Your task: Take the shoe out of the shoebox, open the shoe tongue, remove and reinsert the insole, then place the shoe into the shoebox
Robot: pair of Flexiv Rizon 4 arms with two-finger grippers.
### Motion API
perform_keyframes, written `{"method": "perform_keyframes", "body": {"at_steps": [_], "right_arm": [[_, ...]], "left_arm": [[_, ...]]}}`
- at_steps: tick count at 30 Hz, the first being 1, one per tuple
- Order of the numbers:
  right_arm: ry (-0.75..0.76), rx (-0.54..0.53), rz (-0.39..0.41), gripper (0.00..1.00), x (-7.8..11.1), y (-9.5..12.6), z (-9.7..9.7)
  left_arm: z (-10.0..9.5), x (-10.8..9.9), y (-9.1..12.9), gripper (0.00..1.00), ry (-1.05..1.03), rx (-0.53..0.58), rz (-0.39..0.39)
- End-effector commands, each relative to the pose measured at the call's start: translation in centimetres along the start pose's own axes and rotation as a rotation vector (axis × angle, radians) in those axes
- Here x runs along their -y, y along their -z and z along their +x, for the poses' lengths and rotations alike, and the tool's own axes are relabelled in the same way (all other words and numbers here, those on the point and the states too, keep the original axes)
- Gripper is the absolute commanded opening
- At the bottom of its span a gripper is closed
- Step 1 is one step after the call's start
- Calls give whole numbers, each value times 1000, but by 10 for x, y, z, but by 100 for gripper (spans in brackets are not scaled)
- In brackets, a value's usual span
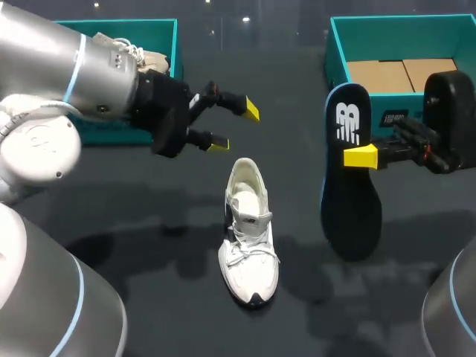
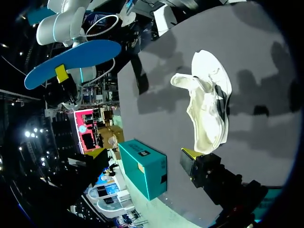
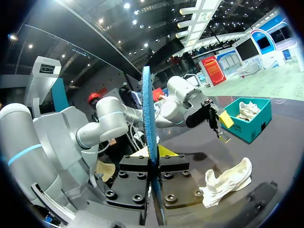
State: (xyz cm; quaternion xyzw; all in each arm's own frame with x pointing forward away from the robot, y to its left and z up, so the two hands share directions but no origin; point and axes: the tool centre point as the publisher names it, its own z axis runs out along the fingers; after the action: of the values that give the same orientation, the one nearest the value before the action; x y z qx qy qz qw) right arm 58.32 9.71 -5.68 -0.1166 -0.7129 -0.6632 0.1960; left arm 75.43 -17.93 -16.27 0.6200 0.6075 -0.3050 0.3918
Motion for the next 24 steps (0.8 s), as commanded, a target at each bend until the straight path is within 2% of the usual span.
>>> {"method": "perform_keyframes", "body": {"at_steps": [1,8,12,24], "right_arm": [[-54,-40,-5,0,-3,4,-9],[-141,-110,39,0,-25,20,-46],[-161,-121,22,0,-33,25,-66],[-161,-121,22,0,-33,25,-66]], "left_arm": [[4,6,14,100,-12,339,-11],[-4,-3,29,100,-4,452,-49],[-7,-8,39,100,28,498,-63],[-9,-13,42,100,70,506,-56]]}}
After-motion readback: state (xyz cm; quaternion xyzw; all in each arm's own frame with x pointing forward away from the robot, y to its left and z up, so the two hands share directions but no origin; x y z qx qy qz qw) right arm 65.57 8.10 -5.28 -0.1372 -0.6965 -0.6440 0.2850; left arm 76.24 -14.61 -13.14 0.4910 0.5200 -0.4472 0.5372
